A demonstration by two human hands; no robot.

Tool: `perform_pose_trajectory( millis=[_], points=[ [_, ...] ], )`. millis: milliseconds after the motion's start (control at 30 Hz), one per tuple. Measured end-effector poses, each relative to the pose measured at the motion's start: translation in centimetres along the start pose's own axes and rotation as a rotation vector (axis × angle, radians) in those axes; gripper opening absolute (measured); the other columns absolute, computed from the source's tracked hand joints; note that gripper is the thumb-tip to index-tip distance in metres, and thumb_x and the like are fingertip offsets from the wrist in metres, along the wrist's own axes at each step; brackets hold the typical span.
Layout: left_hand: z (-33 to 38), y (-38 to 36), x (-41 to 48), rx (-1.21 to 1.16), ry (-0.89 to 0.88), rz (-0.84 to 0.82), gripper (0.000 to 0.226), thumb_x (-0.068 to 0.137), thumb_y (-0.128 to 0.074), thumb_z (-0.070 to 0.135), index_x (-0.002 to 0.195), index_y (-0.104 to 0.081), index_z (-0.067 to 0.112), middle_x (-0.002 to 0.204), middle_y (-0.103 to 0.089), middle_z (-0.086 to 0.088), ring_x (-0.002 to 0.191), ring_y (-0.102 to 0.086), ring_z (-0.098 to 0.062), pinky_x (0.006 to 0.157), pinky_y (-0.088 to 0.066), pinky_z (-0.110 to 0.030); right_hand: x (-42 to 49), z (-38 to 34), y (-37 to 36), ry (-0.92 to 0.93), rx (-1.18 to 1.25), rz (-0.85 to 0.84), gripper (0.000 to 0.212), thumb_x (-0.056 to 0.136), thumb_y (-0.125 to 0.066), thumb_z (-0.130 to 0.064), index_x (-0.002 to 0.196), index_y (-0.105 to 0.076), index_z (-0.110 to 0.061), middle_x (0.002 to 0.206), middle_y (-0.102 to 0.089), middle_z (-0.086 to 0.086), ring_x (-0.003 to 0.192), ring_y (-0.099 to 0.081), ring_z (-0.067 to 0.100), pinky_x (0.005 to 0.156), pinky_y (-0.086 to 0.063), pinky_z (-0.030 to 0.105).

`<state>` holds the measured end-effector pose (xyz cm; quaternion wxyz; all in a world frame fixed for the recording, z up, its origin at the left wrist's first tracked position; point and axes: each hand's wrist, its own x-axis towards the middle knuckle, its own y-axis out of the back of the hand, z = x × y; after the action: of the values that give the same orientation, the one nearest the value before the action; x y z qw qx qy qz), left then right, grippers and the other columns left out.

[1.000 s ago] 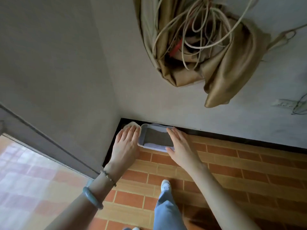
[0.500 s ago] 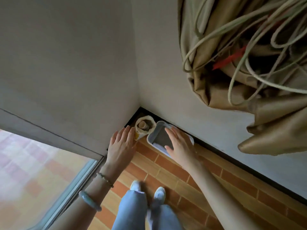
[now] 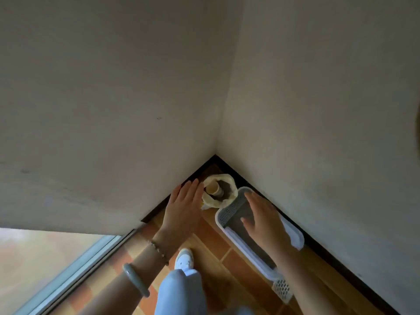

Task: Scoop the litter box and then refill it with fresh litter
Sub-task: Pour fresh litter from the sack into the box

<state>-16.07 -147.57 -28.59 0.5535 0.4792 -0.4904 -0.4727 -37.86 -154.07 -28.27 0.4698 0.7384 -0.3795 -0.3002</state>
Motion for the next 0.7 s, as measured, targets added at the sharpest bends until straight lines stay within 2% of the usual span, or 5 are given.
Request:
perform_pose_trajectory(
  millis=[200, 367, 500, 700],
  points=[
    [-2.7, -15.9, 3.9, 0.057, -0.06, 0.01, 0.074, 0.062, -0.083, 0.039, 0.125, -0.059, 0.011, 0.131, -0.058, -0.009, 0.118, -0.056, -0.028, 0.1, -0.04, -0.043, 7.9, 5.5, -13.2, 0.057, 0.014, 0.022, 0.067, 0.069, -0.081, -0.018, 0.128, -0.052, -0.005, 0.123, -0.059, 0.016, 0.111, -0.059, 0.032, 0.087, -0.051, 0.039],
    [-4.6, -26.6, 6.0, 0.06, -0.079, 0.02, 0.073, 0.062, -0.082, 0.04, 0.124, -0.059, 0.009, 0.129, -0.058, -0.011, 0.116, -0.057, -0.029, 0.099, -0.041, -0.044, 11.9, 10.3, -22.9, 0.01, 0.051, -0.005, 0.062, 0.084, -0.068, -0.022, 0.138, -0.041, -0.008, 0.135, -0.05, 0.014, 0.123, -0.049, 0.029, 0.095, -0.047, 0.037],
    [-5.5, -32.5, 7.0, 0.074, -0.102, 0.055, 0.069, 0.059, -0.086, 0.035, 0.117, -0.064, 0.004, 0.122, -0.063, -0.015, 0.109, -0.062, -0.03, 0.094, -0.046, -0.045, 15.2, 13.1, -29.4, -0.011, 0.085, -0.094, 0.062, 0.091, -0.058, -0.024, 0.144, -0.028, -0.012, 0.146, -0.036, 0.008, 0.135, -0.034, 0.022, 0.106, -0.036, 0.031],
    [-5.2, -39.1, 7.7, 0.073, -0.133, 0.044, 0.074, 0.053, -0.087, 0.037, 0.113, -0.065, 0.0, 0.113, -0.067, -0.016, 0.098, -0.067, -0.028, 0.084, -0.052, -0.042, 19.7, 15.6, -37.0, -0.085, 0.143, -0.095, 0.059, 0.088, -0.059, -0.021, 0.14, -0.033, -0.008, 0.136, -0.047, 0.01, 0.127, -0.044, 0.023, 0.104, -0.038, 0.031]
  ],
)
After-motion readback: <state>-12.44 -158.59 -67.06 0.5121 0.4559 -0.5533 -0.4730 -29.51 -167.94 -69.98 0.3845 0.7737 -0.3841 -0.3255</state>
